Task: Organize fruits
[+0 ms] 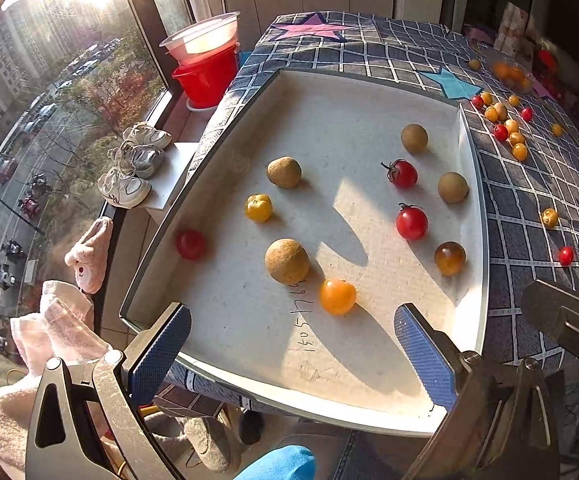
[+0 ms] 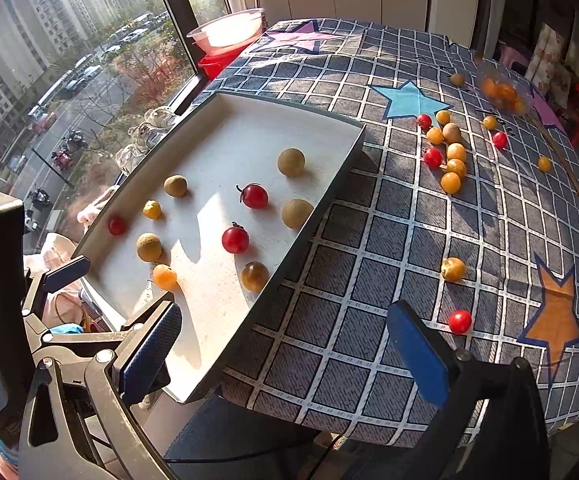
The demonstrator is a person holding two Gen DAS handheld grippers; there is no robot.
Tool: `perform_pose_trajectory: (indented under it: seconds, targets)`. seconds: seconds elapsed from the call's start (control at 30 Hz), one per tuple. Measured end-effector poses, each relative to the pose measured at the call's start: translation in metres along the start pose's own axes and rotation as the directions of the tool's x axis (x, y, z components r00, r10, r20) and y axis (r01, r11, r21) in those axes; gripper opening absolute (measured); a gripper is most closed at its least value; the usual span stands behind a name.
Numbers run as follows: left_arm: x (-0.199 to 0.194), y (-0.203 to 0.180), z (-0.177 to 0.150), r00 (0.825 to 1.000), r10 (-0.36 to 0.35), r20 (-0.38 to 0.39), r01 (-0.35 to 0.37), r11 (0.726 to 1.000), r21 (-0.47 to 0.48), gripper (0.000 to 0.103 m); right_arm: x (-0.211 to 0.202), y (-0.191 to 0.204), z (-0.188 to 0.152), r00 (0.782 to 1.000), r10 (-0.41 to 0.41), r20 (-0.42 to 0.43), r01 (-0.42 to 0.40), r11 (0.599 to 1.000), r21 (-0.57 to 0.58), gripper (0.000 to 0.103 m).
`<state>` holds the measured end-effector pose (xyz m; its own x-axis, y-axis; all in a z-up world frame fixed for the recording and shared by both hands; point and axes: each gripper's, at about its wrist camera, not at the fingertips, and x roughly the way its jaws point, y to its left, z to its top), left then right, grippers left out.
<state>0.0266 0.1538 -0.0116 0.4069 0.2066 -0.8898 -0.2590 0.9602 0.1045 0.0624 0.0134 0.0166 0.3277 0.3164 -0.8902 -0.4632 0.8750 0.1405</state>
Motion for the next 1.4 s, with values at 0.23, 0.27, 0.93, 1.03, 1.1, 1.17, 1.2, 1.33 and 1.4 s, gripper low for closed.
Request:
perform_pose_trajectory:
  seconds: [0.23,0.27,0.93,1.03,1.1,1.17,1.2,1.33,1.4]
  targets:
    - [0.0002,-0.0002,-0.0005,1.0,0.006,-0.003,-0.006,1.0,0.0,0.102,0.0048,0.0004,-0.0003,1.0,0.009,-0.021,-0.008,1.0,0.006,0.103]
    - [0.0003,-0.0002,0.0,1.0,0.006,-0.002,-0.006,1.0,0.0,0.102,0.0051,0.0008,-0.0004,1.0,0.007,-0.022,-0.007,1.0,0.004,0.103]
    - [-0.0033,-0.0044,-0.0015,1.0,0.025,0.014,-0.025,0.999,0.022,0.102,0.0106,0.0065,-0.0003,0.999,0.005,-0.04,-0.005,1.0,-0.004,0.103]
    - [-0.003,-0.0049,-0.0021,1.0,0.025,0.014,-0.025,0.999,0.022,0.102,0.0103,0.0064,0.0001,0.999,0.005,-0.04,-0.005,1.0,-0.004,0.103]
    - [-0.0024,-0.0056,-0.0021,1.0,0.022,0.012,-0.022,0.999,0.023,0.102,0.0096,0.0068,0.0008,0.999,0.004,-0.038,-0.004,1.0,-0.005,0.102]
    - [-0.0019,-0.0065,-0.0019,1.0,0.022,0.01,-0.022,0.999,0.025,0.102,0.0088,0.0069,0.0013,0.999,0.003,-0.036,-0.003,1.0,-0.007,0.103]
    - [-0.0019,-0.0069,-0.0019,1.0,0.023,0.01,-0.023,0.999,0.025,0.102,0.0082,0.0067,0.0019,0.999,0.002,-0.035,-0.003,1.0,-0.006,0.103]
    - [-0.0018,-0.0072,-0.0018,1.0,0.023,0.01,-0.023,0.999,0.025,0.102,0.0074,0.0065,0.0031,0.999,0.001,-0.033,-0.001,1.0,-0.007,0.103]
    - [-0.0025,-0.0072,-0.002,1.0,0.021,0.017,-0.022,0.999,0.025,0.102,0.0073,0.0066,0.0032,0.999,0.002,-0.034,-0.002,1.0,-0.007,0.103]
